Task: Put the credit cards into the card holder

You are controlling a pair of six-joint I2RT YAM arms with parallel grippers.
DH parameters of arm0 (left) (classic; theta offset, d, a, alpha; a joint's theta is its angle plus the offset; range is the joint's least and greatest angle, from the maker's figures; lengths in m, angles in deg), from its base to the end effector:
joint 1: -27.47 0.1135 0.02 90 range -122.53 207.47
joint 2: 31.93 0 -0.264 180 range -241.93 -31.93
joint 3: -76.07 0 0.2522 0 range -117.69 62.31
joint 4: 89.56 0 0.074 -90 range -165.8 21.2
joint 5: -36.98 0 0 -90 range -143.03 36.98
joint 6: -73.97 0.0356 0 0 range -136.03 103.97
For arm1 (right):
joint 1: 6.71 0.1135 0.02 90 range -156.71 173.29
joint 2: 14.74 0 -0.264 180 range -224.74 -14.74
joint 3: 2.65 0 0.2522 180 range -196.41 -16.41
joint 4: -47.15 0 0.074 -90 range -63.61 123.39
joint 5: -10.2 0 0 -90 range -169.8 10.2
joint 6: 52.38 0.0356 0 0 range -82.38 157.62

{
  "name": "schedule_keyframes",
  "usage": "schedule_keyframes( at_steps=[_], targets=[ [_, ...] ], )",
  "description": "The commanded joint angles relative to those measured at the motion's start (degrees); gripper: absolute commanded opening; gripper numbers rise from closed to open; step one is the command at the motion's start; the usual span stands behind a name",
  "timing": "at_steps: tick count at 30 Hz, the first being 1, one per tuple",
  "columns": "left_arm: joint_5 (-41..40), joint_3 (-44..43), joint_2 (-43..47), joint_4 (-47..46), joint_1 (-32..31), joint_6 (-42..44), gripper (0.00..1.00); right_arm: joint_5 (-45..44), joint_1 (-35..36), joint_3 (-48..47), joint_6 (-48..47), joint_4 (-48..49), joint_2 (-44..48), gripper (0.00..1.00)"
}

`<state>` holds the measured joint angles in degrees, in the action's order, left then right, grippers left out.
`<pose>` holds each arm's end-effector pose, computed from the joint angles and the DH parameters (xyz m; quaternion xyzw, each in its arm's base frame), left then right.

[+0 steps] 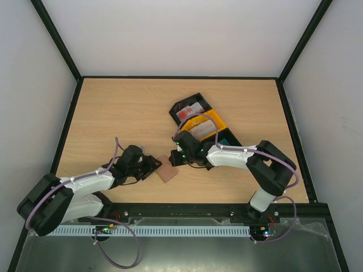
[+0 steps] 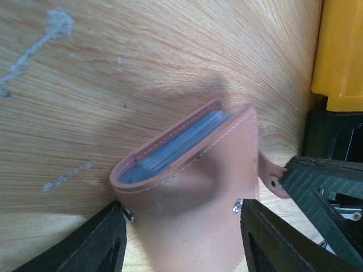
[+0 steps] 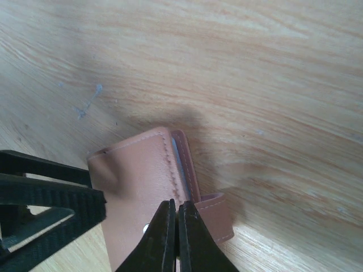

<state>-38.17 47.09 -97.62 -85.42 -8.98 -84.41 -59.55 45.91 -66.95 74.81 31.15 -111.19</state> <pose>0.1518 -0.1235 0.1324 -0.1964 0.8818 -0.3985 0.1584 0.1935 0.2736 0.1616 -0.1857 0.9028 0.3645 0.1331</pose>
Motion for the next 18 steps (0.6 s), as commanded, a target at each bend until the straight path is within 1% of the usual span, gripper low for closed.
schedule_keyframes(
  at_steps=[1,5,7,10,18],
  targets=[
    [-2.14,-1.74,-3.39,2.01,-1.17,0.71,0.56,-4.76,0.39,0.83,1.00,0.68,3.95,0.02],
    [-4.26,-3.85,-5.89,5.92,-2.48,1.09,0.54,-6.70,0.40,1.32,1.30,0.73,5.03,0.02],
    [-5.09,-4.42,-6.99,7.09,-3.11,1.15,0.52,-5.21,0.38,1.31,1.15,1.21,4.78,0.02],
    [-5.30,-4.45,-8.23,7.04,-3.52,1.02,0.48,-0.64,0.47,0.64,0.33,1.56,3.04,0.02],
    [-6.92,-5.12,-8.85,8.21,-3.72,1.66,0.43,2.25,1.03,0.47,-0.53,1.70,0.35,0.02]
  ],
)
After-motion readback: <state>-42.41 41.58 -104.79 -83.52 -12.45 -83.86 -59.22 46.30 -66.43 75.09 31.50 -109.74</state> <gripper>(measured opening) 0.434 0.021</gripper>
